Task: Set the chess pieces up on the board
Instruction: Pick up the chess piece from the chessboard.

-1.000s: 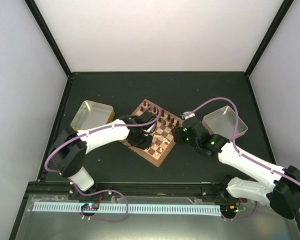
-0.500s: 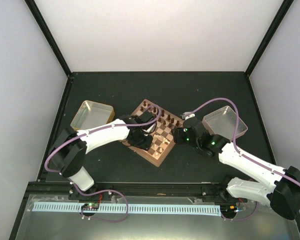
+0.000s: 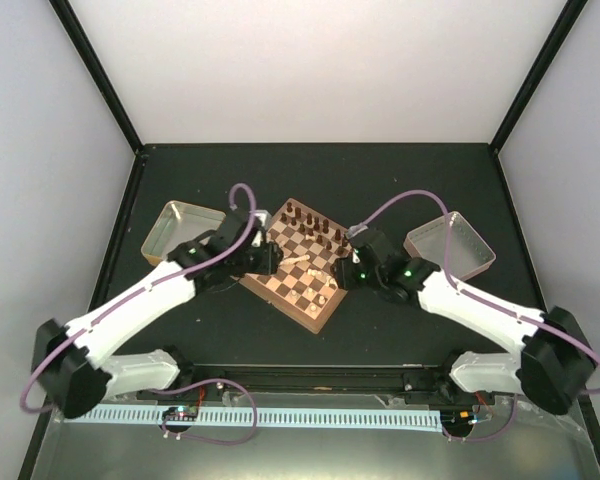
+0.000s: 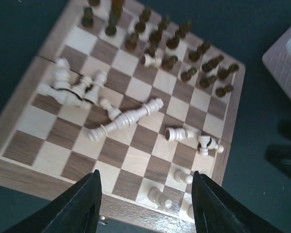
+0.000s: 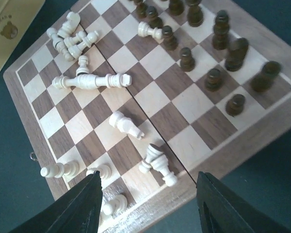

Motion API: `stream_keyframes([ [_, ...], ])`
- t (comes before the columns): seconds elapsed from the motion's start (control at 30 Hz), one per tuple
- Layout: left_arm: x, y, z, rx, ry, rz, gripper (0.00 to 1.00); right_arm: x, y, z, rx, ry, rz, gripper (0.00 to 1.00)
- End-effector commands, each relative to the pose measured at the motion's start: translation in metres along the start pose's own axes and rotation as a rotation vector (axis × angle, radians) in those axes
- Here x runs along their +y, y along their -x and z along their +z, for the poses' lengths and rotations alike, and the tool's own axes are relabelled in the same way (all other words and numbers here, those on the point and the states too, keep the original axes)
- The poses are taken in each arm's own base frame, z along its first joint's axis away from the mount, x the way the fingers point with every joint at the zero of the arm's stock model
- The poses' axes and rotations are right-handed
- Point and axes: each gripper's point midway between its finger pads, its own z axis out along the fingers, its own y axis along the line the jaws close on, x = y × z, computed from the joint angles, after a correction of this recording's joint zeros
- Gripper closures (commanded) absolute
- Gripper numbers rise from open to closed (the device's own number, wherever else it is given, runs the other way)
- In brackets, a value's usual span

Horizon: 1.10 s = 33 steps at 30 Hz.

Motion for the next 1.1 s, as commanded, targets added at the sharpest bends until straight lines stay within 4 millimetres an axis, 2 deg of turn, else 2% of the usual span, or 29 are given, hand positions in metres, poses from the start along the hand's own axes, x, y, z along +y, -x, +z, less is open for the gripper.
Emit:
stream_keyframes([
  [0.0, 0.013, 0.028, -0.033, -0.234, -0.015, -0.062, 0.47, 0.018, 0.005, 0.012, 0.075, 0.029, -0.074, 0.46],
  [0.13, 0.022, 0.036, -0.06, -0.406, -0.046, -0.059, 0.46, 0.021, 0.0, 0.029, 0.168, -0.021, -0.179, 0.48],
  [0.27, 0.024, 0.035, -0.073, -0.49, -0.093, -0.054, 0.44, 0.025, -0.005, 0.047, 0.271, -0.04, -0.281, 0.5],
  [0.67, 0.028, 0.032, -0.068, -0.505, -0.095, -0.024, 0.43, 0.037, -0.019, 0.08, 0.46, -0.025, -0.459, 0.5],
  [0.87, 0.029, 0.031, -0.066, -0.508, -0.093, -0.019, 0.43, 0.033, -0.015, 0.093, 0.49, -0.071, -0.48, 0.5],
  [1.07, 0.029, 0.031, -0.064, -0.509, -0.1, -0.028, 0.43, 0.03, -0.016, 0.102, 0.525, -0.098, -0.504, 0.58],
])
